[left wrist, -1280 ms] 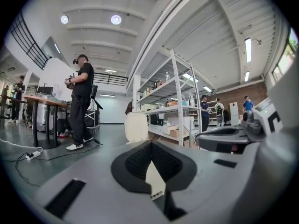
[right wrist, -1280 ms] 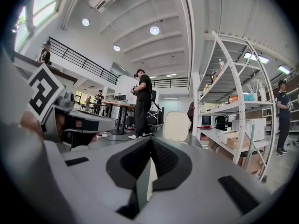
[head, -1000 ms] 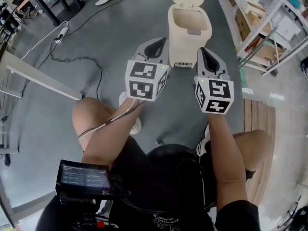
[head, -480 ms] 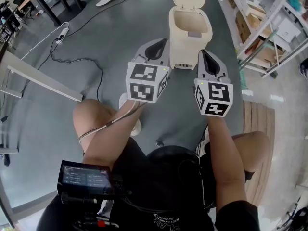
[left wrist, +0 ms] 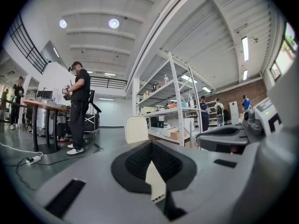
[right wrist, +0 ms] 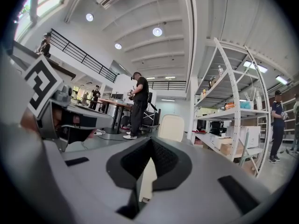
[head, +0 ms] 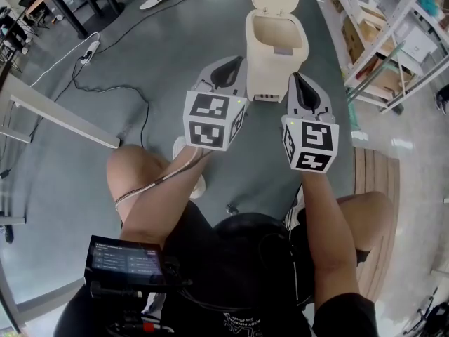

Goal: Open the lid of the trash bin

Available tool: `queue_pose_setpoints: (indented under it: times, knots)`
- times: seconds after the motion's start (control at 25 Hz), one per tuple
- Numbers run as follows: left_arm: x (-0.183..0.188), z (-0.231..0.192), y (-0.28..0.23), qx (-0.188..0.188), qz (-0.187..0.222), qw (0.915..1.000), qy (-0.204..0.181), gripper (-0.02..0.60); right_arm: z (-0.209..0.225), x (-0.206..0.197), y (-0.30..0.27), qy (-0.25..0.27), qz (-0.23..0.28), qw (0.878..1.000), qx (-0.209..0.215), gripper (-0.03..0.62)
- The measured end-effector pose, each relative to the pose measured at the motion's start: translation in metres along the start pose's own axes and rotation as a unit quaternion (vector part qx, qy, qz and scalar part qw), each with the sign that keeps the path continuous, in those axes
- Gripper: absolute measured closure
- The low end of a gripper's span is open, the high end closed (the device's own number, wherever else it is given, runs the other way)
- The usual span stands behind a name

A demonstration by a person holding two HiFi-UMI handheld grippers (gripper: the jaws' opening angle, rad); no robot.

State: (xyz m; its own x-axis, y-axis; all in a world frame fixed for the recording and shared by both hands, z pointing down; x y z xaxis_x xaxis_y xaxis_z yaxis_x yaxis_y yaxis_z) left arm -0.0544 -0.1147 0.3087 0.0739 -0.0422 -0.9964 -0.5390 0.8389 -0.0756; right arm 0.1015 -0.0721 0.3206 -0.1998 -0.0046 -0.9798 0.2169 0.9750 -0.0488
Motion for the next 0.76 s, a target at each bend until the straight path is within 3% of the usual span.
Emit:
queue_pose_setpoints:
  times: [0.76]
  knots:
    - [-0.0062,0.0057,0.0019,-0.002,-0.003,1.0,-0.004,0.583,0.004,0.0018,0.0061,0.0,0.01,1.0,-0.015,0.588]
Point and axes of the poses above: the fingertips, and each gripper's own axes: y backward along the fingers, z to its right, x out of its top, the point moved 7 cm from there along y, backward along the fingers, and after that the axes turned 2 degrees about x, right-handed, at the moved point
